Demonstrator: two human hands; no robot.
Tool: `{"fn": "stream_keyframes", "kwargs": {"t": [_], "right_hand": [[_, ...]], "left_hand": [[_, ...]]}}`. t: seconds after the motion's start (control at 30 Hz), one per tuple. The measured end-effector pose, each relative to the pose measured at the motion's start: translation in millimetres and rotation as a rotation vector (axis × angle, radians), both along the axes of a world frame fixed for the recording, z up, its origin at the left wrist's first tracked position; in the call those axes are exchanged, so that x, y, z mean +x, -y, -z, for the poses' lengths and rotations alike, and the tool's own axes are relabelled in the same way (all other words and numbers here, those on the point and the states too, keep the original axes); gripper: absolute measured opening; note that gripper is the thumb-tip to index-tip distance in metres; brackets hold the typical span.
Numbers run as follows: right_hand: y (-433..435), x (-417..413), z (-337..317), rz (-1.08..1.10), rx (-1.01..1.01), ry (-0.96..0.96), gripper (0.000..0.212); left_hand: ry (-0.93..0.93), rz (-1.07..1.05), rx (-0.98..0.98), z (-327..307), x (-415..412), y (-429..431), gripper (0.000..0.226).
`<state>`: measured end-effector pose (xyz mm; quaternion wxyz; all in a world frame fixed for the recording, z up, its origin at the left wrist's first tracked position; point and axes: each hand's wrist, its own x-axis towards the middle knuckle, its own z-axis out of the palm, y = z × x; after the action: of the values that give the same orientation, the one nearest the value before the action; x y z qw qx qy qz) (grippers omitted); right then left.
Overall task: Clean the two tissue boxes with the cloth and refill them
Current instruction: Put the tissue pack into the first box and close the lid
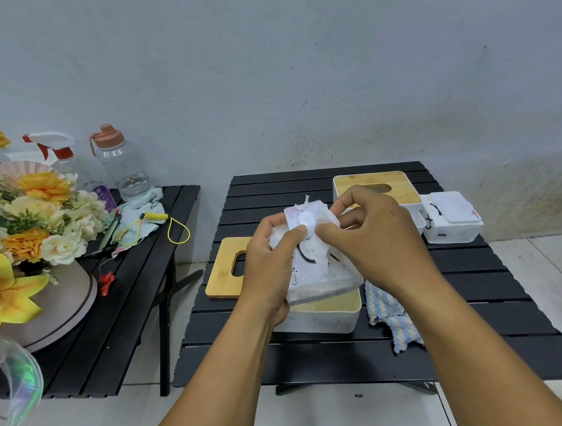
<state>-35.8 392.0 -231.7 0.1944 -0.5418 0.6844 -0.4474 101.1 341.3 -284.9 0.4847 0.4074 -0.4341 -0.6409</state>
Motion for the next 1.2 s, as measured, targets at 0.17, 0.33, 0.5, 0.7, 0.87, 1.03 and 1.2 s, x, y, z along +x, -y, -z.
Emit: {"fn": "stream_keyframes", "kwargs": {"t": [0.17,0.33,0.5,0.7,0.87,1.03,1.2], "right_hand": [[-1.9,-1.2,-2.1,-0.037,0.031,0.002,0.023],[-5.4,-5.2,-9.8,-0.032,0.003,0.052,0.027],[-5.3,-11.2,-14.2,-0.050,0.024,0.051,0.020],[6.4,-8.7,-14.0,-0.185,0.249,-0.007,0.015],[4.1,-6.0,-17.8,-0.255,0.344,0.074,0.028],[5.2,-5.3,-18.1,-0.300,0.332,0.064,0.031],[23.0,-6.5,-11.9,-0.183,0.255,-0.058,0.029]], "left_hand": [[-0.041,0.007,-0.033,-0.5,-0.2,0.2,0.058],[-0.053,-0.010,-0.003,-0.2,1.6,2.2,0.041],[-0.042,-0.016,0.033,0.1,2.7,7.0,0.036],[-0.039,0.006,0.036,-4.7,7.0,13.4,0.037],[-0.100,-0.069,0.053,-10.6,15.7,18.9,0.033],[-0.163,-0.243,0.052,-14.9,9.3,22.1,0.022],[-0.224,-0.218,0.123,-12.5,-3.1,21.6,0.026]]}}
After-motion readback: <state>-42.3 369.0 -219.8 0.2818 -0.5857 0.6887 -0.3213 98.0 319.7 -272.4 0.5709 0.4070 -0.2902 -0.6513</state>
